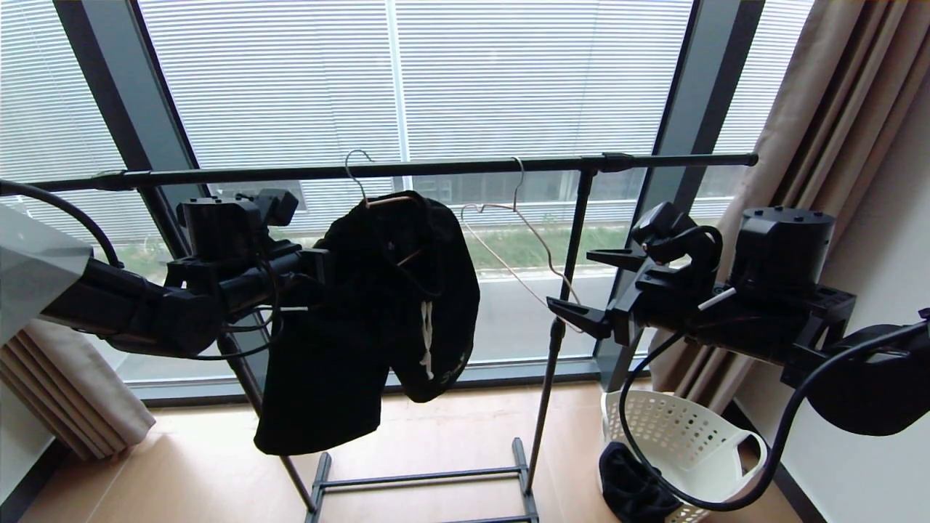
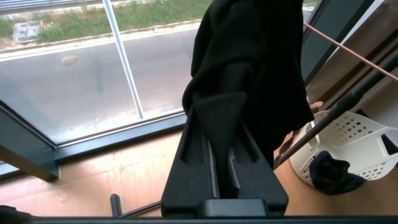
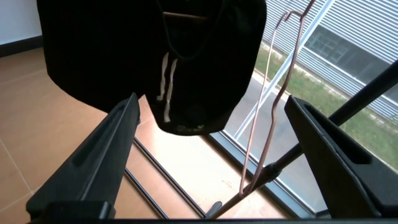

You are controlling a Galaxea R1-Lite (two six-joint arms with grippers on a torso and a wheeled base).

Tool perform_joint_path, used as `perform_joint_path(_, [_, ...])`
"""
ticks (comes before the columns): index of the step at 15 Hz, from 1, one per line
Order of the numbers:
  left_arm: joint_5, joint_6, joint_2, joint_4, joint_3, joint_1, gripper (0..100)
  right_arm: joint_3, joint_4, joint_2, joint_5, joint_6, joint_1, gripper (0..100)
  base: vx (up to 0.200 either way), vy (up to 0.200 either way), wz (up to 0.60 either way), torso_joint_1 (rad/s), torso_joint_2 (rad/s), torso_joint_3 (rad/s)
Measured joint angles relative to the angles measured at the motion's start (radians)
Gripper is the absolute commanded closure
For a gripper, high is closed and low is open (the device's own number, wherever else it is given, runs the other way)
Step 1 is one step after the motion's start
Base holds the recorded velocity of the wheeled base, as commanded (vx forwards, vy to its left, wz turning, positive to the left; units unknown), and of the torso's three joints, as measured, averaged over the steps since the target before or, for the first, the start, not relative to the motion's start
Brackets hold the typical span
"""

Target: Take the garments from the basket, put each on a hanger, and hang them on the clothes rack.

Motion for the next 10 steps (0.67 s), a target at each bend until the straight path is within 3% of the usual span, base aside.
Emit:
perform_joint_path(4, [0.0, 0.0, 0.021, -0.025, -0.001, -0.001, 100, 0.001, -0.002, 0.009, -0.001, -0.001, 0.0, 0, 0.0, 0.0, 0.0, 0.0, 0.0, 0.0])
perform_joint_path(5, [0.0, 0.0, 0.023, -0.025, 0.003, -0.001, 0, 0.001, -0.001, 0.011, -0.001, -0.001, 0.001, 0, 0.0, 0.0, 0.0, 0.0, 0.0, 0.0])
perform_joint_path(10, [0.0, 0.004, 0.003, -0.024, 0.04, -0.024, 0, 0.001, -0.001, 0.014, -0.001, -0.002, 0.0, 0, 0.0, 0.0, 0.0, 0.0, 0.0, 0.0])
